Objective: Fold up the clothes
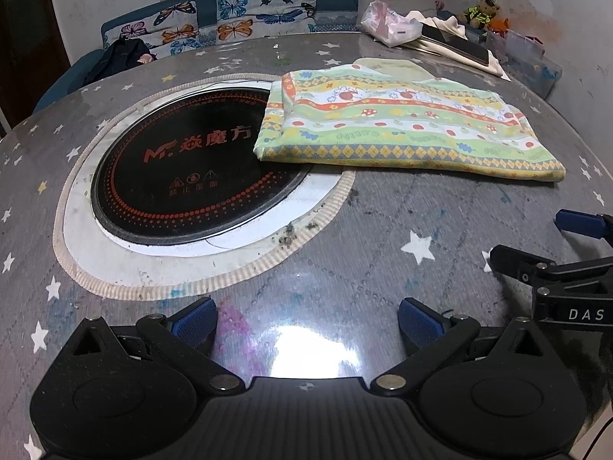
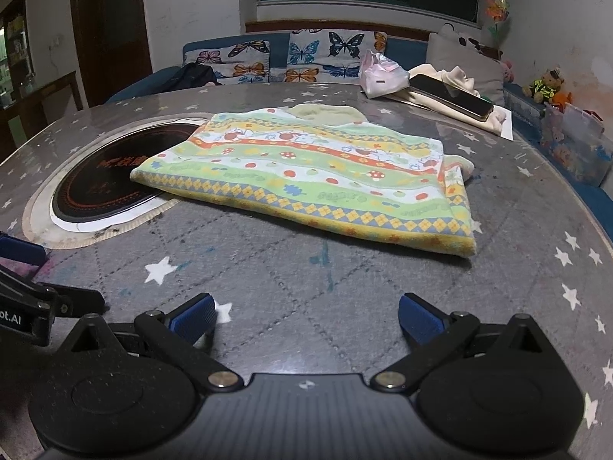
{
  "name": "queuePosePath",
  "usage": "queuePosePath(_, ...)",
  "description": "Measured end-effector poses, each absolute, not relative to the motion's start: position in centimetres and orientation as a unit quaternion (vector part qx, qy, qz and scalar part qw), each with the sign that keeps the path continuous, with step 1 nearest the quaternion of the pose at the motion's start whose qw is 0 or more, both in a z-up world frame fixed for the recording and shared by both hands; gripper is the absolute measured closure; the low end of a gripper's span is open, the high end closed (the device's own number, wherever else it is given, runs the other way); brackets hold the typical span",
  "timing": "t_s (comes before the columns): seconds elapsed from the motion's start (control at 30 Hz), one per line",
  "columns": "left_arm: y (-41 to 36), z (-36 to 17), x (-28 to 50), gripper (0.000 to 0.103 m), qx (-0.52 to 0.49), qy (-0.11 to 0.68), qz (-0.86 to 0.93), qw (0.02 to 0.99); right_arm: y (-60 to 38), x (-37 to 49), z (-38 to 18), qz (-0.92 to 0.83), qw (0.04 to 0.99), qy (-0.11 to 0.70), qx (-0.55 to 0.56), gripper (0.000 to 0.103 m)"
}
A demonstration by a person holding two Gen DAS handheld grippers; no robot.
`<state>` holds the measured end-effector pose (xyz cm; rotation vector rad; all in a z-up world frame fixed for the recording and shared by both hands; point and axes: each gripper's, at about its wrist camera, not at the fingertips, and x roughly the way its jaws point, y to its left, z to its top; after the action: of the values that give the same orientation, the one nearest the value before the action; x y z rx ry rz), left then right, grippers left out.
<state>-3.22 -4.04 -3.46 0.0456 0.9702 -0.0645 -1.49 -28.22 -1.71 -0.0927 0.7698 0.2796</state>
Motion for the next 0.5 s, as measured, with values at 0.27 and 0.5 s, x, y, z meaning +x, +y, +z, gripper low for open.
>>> queuePosePath(0.27, -3.99, -3.2, -3.82, 0.0, 0.023, 0.466, -0.028, 0.884, -28.36, -1.84, -1.43, 0.131, 0.915, 0.379, -0.042, 0.0)
queuePosePath(0.5, -4.12, -2.51, -4.28, 0.0, 0.026, 0.457, -0.025, 0.889, -28.26, -2.42, -0.92, 0.131, 0.917, 0.375, -0.044, 0.0)
